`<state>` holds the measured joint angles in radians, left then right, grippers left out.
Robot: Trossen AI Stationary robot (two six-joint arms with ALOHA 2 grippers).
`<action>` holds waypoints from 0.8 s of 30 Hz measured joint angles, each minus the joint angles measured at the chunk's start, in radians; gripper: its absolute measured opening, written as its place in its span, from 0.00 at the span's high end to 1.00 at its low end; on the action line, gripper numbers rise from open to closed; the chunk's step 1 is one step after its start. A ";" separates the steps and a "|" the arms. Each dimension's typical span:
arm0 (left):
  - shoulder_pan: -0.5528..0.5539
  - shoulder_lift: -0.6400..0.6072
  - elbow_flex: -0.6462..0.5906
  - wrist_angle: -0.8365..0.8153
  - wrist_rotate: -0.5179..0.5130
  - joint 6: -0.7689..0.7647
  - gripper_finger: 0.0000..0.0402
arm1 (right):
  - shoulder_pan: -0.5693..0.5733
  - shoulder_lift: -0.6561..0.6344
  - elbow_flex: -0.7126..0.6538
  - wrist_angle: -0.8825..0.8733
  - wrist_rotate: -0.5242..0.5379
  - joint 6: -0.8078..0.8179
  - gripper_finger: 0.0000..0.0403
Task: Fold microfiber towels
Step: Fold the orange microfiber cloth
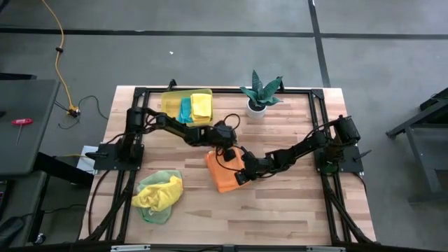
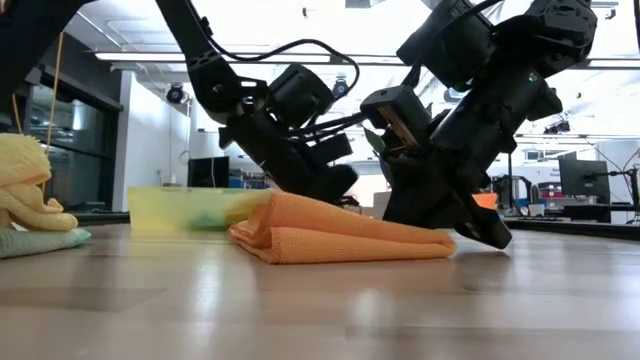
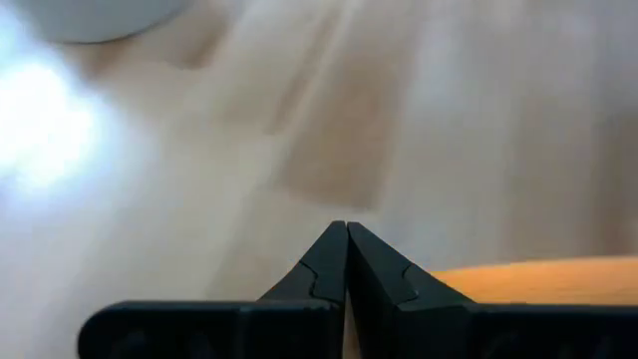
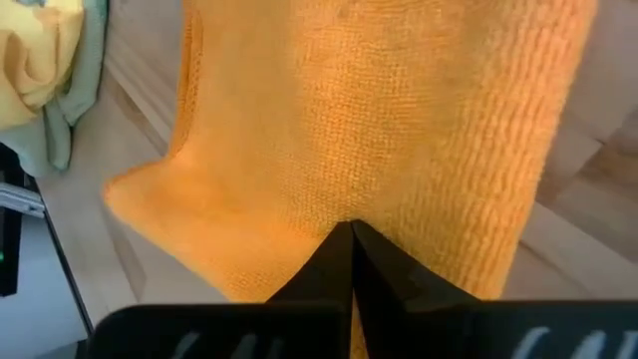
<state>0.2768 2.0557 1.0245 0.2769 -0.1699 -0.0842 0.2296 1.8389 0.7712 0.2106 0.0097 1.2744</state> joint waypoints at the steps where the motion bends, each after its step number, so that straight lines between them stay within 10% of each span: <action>1: 0.006 -0.006 0.000 -0.016 -0.019 0.024 1.00 | 0.000 0.000 0.000 -0.007 0.000 0.006 1.00; 11: 0.066 -0.180 -0.004 -0.184 -0.094 0.132 1.00 | 0.001 0.000 0.000 -0.023 0.001 0.005 1.00; 24: 0.014 -0.125 -0.003 -0.103 0.402 -0.040 1.00 | 0.001 0.000 -0.001 -0.017 0.006 -0.003 1.00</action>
<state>0.2910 1.9302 1.0214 0.1744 0.2317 -0.1238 0.2306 1.8389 0.7700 0.1936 0.0158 1.2713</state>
